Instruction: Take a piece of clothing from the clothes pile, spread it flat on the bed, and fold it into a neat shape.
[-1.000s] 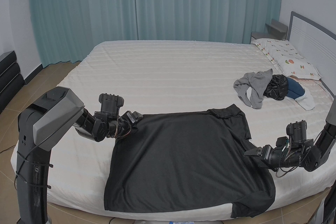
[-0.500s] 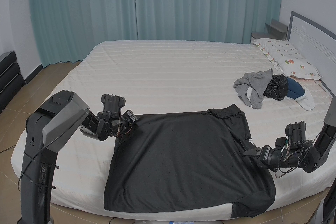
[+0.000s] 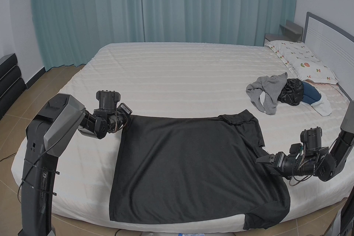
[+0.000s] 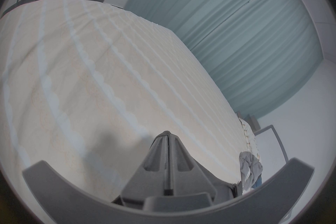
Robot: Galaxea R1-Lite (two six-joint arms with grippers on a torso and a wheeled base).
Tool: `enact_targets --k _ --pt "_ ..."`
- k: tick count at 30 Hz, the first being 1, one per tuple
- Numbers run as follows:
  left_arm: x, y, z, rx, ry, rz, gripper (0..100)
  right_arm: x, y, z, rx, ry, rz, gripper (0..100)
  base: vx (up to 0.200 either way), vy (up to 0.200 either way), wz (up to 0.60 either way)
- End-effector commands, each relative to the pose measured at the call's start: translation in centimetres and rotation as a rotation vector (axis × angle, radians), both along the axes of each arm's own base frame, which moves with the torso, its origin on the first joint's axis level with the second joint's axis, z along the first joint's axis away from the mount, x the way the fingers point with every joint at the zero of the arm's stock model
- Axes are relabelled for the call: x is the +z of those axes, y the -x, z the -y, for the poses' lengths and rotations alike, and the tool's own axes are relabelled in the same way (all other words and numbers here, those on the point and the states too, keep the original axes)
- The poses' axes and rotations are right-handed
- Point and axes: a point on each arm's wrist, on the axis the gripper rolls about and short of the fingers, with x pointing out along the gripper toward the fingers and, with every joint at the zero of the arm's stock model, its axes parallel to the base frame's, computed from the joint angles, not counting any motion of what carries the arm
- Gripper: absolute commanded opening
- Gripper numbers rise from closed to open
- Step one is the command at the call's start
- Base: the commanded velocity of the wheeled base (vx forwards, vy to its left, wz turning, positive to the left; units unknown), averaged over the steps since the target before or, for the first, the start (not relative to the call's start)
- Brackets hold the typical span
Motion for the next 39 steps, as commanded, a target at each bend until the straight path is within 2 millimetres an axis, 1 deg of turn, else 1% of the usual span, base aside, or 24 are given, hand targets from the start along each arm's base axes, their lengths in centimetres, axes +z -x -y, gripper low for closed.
enact_targets --k 1,5,6,7,9,13,14,15,16,17,19,20,22,23,24,25,27,30,34,36,39 --pt "0.1 -0.3 -0.4 0.012 0.014 0.008 0 0.2 -0.9 -0.1 -0.007 -0.008 0.036 100 0.000 0.000 0.00" --pt "1.3 -0.9 -1.0 0.030 0.018 0.046 0 1.3 -3.4 0.0 -0.082 -0.054 0.121 100 0.000 0.000 0.00" --pt "1.4 -1.0 -1.1 0.030 0.019 0.049 0 1.4 -3.9 0.0 -0.087 -0.054 0.130 100 0.000 0.000 0.00" --pt "1.9 -1.2 -1.1 0.029 0.017 0.065 0 1.4 -4.8 0.0 -0.100 -0.045 0.146 100 0.000 0.000 0.00" --pt "2.4 -1.4 -1.4 0.033 0.015 0.082 0 1.0 -5.7 0.0 -0.119 -0.030 0.152 100 0.000 0.000 0.00" --pt "3.1 -2.0 -2.4 0.029 -0.026 0.112 0 -0.1 -9.6 0.3 -0.183 0.014 0.197 100 0.000 0.000 0.00" --pt "3.1 -2.1 -2.5 0.031 -0.028 0.115 0 -0.1 -10.1 0.3 -0.190 0.019 0.202 100 0.000 0.000 0.00" --pt "3.1 -2.1 -2.5 0.031 -0.028 0.115 0 -0.1 -10.1 0.3 -0.190 0.019 0.202 100 0.000 0.000 0.00" --pt "3.4 -2.3 -2.6 0.034 -0.028 0.124 0 0.0 -11.2 0.2 -0.201 0.028 0.204 100 0.000 0.000 0.00" --pt "3.9 -2.6 -3.1 0.042 -0.027 0.139 0 -0.1 -12.7 0.1 -0.204 0.033 0.192 100 0.000 0.000 0.00" --pt "4.3 -3.0 -3.2 0.045 -0.027 0.153 0 -0.9 -14.1 0.0 -0.203 0.041 0.171 100 0.000 0.000 0.00" --pt "4.4 -3.0 -3.2 0.045 -0.026 0.154 0 -1.0 -14.5 0.0 -0.201 0.043 0.173 100 0.000 0.000 0.00" --pt "5.0 -3.4 -3.2 0.044 -0.028 0.148 0 -2.0 -16.2 0.1 -0.189 0.069 0.189 100 0.000 0.000 0.00" --pt "5.0 -3.4 -3.2 0.044 -0.028 0.148 0 -2.0 -16.2 0.1 -0.189 0.069 0.189 100 0.000 0.000 0.00" --pt "5.4 -3.5 -3.1 0.044 -0.028 0.141 0 -2.7 -17.0 0.4 -0.185 0.085 0.196 100 0.000 0.000 0.00" --pt "5.5 -3.6 -3.1 0.044 -0.029 0.129 0 -3.1 -17.5 0.4 -0.178 0.092 0.198 100 0.000 0.000 0.00" --pt "5.2 -3.7 -3.0 0.042 -0.031 0.115 0 -3.4 -18.0 0.3 -0.168 0.089 0.194 100 0.000 0.000 0.00" --pt "4.4 -3.8 -2.6 0.038 -0.035 0.097 0 -4.6 -19.4 0.5 -0.148 0.126 0.192 100 0.000 0.000 0.00" --pt "4.3 -3.8 -2.5 0.037 -0.035 0.092 0 -4.8 -20.4 1.0 -0.148 0.135 0.216 100 0.000 0.000 0.00" --pt "4.2 -3.8 -2.5 0.037 -0.036 0.089 0 -6.1 -20.8 0.7 -0.142 0.139 0.206 100 0.000 0.000 0.00" --pt "4.0 -3.7 -2.5 0.038 -0.037 0.085 0 -6.5 -21.3 0.5 -0.140 0.138 0.213 100 0.000 0.000 0.00"
